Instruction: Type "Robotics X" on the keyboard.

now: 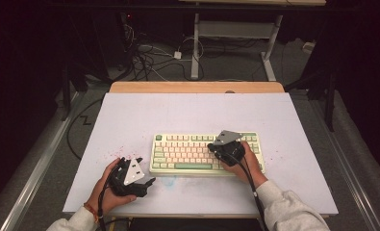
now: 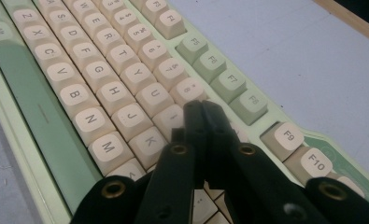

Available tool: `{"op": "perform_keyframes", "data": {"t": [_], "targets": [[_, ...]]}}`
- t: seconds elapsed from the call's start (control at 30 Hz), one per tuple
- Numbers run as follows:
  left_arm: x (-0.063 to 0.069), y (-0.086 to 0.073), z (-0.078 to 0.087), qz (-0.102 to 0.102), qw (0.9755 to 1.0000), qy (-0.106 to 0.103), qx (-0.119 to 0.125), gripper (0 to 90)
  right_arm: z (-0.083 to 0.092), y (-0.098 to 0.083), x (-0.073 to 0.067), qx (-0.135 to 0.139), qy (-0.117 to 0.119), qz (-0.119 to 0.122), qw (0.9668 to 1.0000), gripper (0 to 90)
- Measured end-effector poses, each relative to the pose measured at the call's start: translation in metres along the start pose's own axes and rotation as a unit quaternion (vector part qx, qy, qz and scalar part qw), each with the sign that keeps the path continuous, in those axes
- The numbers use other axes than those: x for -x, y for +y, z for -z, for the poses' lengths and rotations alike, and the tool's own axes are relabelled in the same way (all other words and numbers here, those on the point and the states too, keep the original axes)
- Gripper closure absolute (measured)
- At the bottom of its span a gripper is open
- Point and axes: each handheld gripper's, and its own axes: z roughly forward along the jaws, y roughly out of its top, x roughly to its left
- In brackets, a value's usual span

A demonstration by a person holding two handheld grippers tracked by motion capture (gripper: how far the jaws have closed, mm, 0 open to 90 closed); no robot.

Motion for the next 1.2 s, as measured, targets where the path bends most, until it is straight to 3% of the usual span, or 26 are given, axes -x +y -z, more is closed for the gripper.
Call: {"op": "perform_keyframes", "data": {"t": [0.2,0.67,0.8,1.2], "targets": [[0.001,0.0,-0.001,-0.006,0.9999,-0.002,-0.008,20.1,-0.001,0.0,0.0,-0.015,0.002,0.006,0.9999,90.0],[0.001,0.0,-0.002,-0.011,0.9999,0.002,-0.01,20.1,0.018,0.002,0.0,0.045,0.0,-0.003,0.999,83.4],[0.0,0.0,-0.002,-0.009,0.9999,0.001,-0.011,20.1,0.023,0.002,0.001,0.055,-0.002,-0.004,0.9985,76.2],[0.0,0.0,-0.002,-0.005,0.9999,0.003,-0.012,21.6,0.048,-0.007,0.002,0.087,-0.013,-0.013,0.996,40.7]]}}
